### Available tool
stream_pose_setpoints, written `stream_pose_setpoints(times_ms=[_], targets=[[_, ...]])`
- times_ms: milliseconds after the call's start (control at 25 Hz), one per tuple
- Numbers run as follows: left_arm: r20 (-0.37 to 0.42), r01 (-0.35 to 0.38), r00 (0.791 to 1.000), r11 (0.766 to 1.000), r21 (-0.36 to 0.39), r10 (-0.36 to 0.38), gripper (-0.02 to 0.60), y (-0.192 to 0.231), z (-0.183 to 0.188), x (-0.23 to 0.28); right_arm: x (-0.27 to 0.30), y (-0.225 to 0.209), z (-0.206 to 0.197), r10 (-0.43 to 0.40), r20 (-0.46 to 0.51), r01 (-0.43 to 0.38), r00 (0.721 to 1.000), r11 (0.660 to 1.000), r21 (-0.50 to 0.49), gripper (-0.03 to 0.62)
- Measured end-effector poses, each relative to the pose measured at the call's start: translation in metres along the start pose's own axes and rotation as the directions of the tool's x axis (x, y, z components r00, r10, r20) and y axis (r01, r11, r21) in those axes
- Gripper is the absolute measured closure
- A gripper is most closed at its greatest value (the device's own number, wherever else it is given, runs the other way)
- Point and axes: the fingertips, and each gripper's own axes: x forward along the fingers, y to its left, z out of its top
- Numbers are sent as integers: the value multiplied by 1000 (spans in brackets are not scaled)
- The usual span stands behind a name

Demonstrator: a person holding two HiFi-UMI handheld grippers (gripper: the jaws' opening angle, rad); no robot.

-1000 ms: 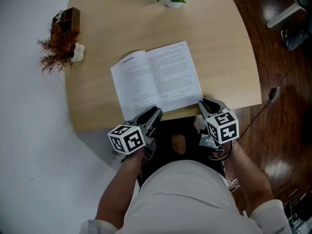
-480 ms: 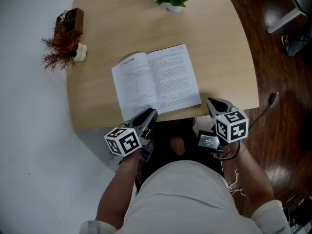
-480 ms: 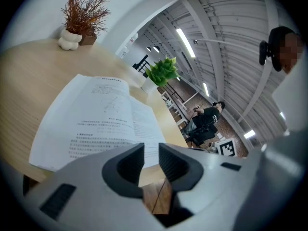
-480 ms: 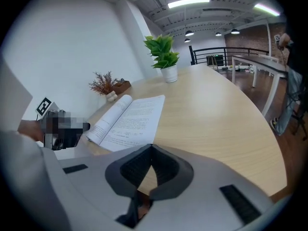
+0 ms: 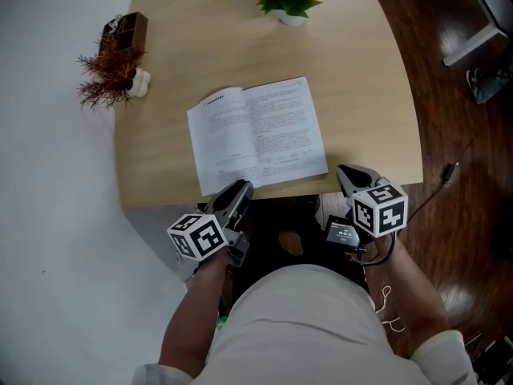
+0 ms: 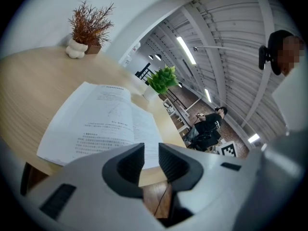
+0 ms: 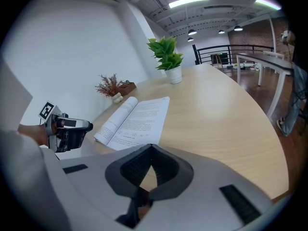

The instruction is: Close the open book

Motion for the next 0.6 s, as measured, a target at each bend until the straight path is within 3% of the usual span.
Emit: stream_pose_setpoints(times_ms=[280,600], targets=[[38,-32,999,999,-2,32,514,0,1,-8,6,15,2,71,-25,-71,997,997,-8,594],[48,-31,998,999,-6,32,514,-2,2,-12,6,21,16,92,42,-93,995,995,21,594]])
